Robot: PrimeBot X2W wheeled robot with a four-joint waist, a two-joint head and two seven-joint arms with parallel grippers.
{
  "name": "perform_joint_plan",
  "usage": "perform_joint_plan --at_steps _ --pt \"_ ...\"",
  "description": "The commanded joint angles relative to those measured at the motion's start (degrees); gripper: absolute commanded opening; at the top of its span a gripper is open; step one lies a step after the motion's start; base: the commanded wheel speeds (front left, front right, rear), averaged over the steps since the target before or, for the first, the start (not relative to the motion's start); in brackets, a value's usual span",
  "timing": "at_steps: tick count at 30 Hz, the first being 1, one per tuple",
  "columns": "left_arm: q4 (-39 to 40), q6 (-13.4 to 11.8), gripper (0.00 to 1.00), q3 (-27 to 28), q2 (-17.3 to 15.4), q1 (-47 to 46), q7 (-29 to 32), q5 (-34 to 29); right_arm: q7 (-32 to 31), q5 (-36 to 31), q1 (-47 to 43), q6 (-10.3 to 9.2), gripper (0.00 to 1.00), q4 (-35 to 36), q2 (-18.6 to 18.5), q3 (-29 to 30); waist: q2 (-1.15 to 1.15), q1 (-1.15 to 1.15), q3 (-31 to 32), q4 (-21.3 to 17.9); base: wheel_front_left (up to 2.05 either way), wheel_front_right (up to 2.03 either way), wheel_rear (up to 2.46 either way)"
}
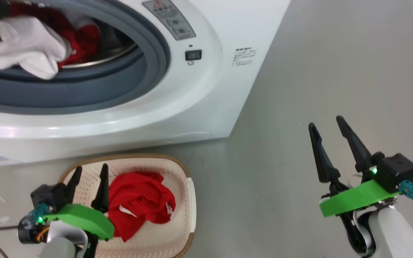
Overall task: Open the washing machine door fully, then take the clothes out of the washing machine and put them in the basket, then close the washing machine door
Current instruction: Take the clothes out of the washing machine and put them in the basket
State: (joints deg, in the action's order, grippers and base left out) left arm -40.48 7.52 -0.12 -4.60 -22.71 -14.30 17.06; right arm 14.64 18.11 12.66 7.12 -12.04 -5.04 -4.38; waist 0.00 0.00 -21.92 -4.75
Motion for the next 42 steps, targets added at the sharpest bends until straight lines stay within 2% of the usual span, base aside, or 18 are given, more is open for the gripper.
perform_joint_plan --at_steps 1,20,42 --pt "1.9 0.0 1.00 1.9 -1.1 1.5 -0.7 -0.8 0.4 0.0 -1.1 0.36 1.00 1.1 -0.5 -0.8 0.00 0.00 3.1 0.9 0.00 0.00 0.00" --pt "20.2 0.0 1.00 4.4 0.5 11.9 -0.7 -4.3 0.4 0.0 -7.5 0.36 1.00 1.0 -1.7 0.4 0.00 0.00 11.7 2.1 0.00 0.00 0.00" --pt "32.4 0.0 1.00 6.7 1.2 21.9 -0.7 -5.8 0.4 -0.3 -12.5 0.36 1.00 2.1 -1.9 1.7 0.00 0.00 15.5 2.4 0.00 0.00 0.00"
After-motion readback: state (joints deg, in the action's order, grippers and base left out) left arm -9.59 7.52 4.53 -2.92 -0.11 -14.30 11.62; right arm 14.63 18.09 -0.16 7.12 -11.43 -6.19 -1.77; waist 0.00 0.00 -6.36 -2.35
